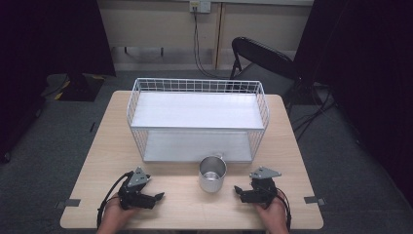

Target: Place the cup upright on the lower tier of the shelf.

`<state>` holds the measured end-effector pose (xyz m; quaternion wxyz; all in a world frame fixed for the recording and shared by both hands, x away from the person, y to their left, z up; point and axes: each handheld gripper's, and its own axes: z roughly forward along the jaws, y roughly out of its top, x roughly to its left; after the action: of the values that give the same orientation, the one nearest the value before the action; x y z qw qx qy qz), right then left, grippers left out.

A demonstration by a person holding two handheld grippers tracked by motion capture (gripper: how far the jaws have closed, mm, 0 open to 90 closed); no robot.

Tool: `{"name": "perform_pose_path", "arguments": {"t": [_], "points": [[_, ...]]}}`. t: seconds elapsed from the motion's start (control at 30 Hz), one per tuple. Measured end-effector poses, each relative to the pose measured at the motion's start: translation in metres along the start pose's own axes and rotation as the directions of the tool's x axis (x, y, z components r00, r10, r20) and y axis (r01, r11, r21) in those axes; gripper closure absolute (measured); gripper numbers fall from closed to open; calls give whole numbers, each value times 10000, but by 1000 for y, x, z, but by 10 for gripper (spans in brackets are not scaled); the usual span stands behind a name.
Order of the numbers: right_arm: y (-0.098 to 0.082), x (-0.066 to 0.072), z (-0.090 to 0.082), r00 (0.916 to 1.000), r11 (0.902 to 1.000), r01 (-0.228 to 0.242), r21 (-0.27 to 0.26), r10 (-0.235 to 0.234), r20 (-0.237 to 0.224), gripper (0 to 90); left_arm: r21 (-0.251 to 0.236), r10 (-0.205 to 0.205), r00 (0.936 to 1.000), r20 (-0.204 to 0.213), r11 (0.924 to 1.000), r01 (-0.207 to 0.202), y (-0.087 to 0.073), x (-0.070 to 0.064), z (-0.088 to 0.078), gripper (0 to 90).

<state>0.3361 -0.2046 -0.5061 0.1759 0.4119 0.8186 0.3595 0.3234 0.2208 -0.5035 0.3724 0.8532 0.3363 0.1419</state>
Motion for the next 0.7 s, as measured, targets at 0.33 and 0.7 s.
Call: {"name": "perform_pose_path", "arguments": {"t": [0.33, 0.7], "points": [[3, 4, -3, 9988, 9985, -372, 401, 359, 322, 178, 5, 2, 10000, 11, 10000, -2, 0, 0, 0, 141], [38, 12, -33, 9971, 9964, -593, -601, 563, -506, 284, -1, 3, 10000, 12, 10000, -3, 0, 0, 0, 141]]}}
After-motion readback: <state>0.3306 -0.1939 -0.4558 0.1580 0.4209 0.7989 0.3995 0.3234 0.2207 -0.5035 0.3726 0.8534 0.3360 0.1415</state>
